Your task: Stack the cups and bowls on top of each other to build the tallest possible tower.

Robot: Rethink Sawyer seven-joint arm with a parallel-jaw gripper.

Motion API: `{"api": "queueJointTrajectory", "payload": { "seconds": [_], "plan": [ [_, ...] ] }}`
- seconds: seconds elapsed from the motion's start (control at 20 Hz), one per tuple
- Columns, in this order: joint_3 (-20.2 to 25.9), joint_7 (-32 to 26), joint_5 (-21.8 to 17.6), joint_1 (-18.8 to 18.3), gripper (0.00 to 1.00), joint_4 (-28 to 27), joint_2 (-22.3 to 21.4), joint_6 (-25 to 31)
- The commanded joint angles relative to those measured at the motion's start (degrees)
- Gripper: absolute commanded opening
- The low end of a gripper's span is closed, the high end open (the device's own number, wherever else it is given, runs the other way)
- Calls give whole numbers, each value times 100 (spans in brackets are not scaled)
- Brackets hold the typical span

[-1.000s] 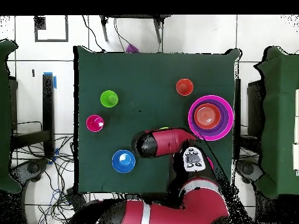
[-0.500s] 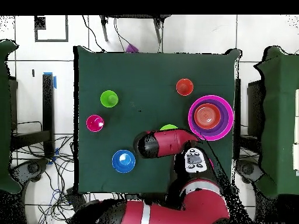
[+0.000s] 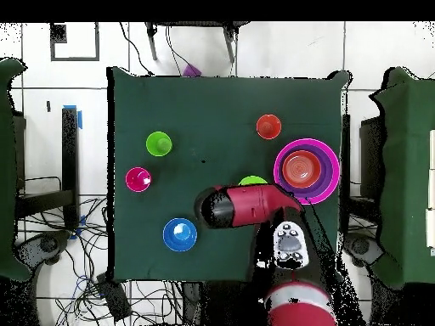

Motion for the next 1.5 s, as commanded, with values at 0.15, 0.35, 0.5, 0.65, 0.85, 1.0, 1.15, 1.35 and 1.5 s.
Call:
{"api": "queueJointTrajectory", "payload": {
  "seconds": [0.15, 0.35, 0.5, 0.65, 0.85, 1.0, 1.15, 1.35, 1.5],
  "plan": [
    [-52, -1073, -409, 49, 0, -265, -1152, 1746],
    [101, -1121, -489, -107, 0, -289, -1199, 1833],
    [194, -1099, -564, -165, 0, -339, -1163, 1860],
    [324, -1253, -678, -291, 0, -416, -1140, 1836],
    [805, -1952, -674, -1020, 0, -558, -971, 1640],
    [1191, -2291, -734, -1471, 0, -586, -778, 1485],
    [1462, -2335, -888, -1771, 0, -630, -607, 1336],
    [1717, -2404, -1062, -2032, 0, -676, -516, 1311],
    [1896, -2425, -1152, -2159, 0, -690, -497, 1357]
  ]
}}
